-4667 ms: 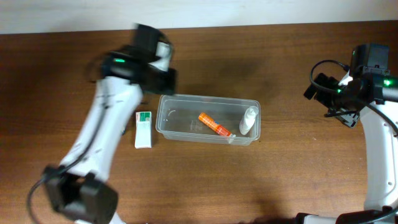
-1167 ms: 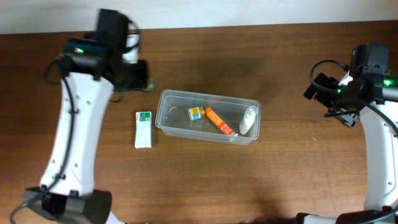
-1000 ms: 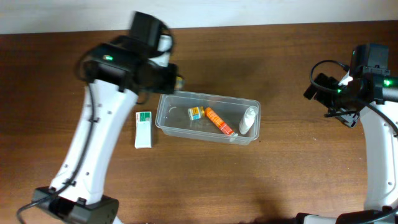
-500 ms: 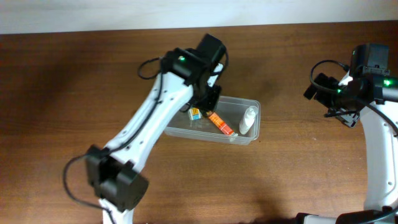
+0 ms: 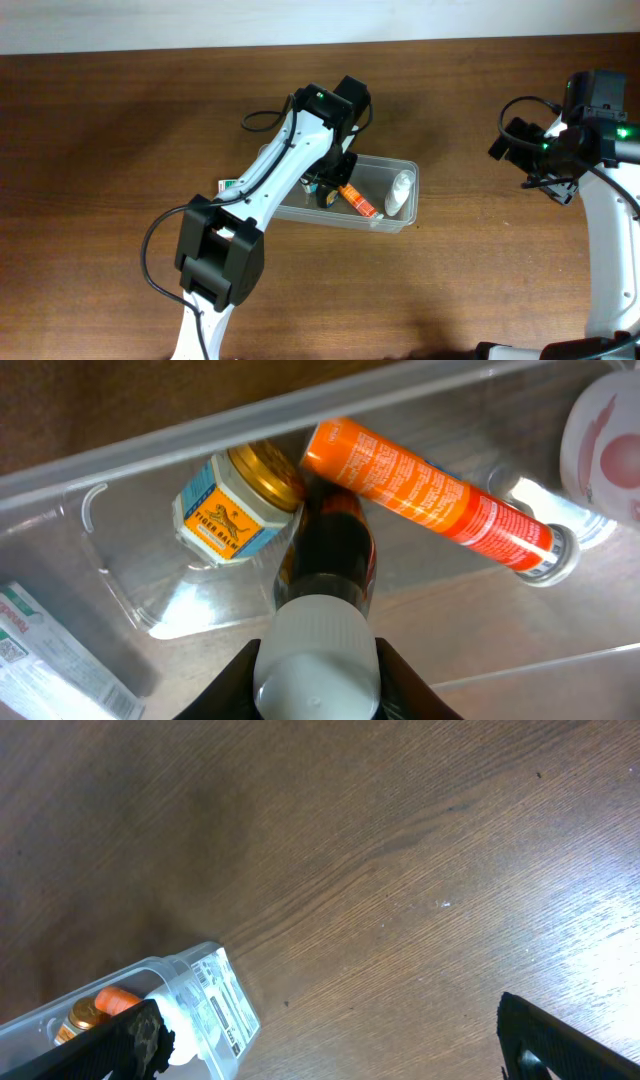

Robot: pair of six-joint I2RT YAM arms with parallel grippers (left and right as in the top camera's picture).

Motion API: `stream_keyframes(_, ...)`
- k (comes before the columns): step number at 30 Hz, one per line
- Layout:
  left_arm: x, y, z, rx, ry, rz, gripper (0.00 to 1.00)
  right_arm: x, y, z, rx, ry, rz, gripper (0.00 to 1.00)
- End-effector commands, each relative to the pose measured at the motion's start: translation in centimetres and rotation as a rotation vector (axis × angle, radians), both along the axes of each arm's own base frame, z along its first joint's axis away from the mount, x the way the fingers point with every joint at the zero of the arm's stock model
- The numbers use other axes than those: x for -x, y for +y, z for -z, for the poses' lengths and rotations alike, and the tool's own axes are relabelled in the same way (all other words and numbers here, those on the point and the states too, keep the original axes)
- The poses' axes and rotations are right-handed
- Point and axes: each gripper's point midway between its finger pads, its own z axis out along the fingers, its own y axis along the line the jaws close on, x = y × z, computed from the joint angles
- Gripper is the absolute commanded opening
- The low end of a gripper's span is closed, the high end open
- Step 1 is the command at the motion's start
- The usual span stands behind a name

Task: Pack container
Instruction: 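Lower the dark bottle into the container and release it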

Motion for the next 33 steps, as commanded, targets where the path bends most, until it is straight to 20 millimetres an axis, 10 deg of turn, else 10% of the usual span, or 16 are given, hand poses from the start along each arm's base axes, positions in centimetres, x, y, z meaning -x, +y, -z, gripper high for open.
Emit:
stream_keyframes(1, -0.4, 0.0, -0.4, 0.001, -0.021, 0.007, 0.5, 0.0, 0.0, -1.1, -0.001, -0.034, 0.01, 0.98)
stream_keyframes(8, 0.9, 1.1, -3.0, -0.01, 0.017, 0.001, 0.69, 0.0, 0.0, -1.1, -0.001, -0.034, 0.01, 0.98)
stream_keyframes(14, -0.1, 3.3, -10.8, 0.017, -0.137, -0.038, 0.72, 0.0, 0.0, -1.1, -0.001, -0.034, 0.01, 0.99)
stream_keyframes(20, -2.9, 10.5, -15.8, 0.016, -0.287, -0.216, 0.83, 0.0, 0.0, -1.1, -0.001, -0.034, 0.01, 0.98)
stream_keyframes(26, -3.4, 19.4, -13.4, -0.037, -0.175, -0.475, 0.84, 0.0, 0.0, -1.1, -0.001, -0.034, 0.01, 0.98)
stream_keyframes(33, -1.9, 22.3, -5.8, -0.005, 0.028, -0.523, 0.84, 0.0, 0.0, -1.1, -0.001, -0.034, 0.01, 0.98)
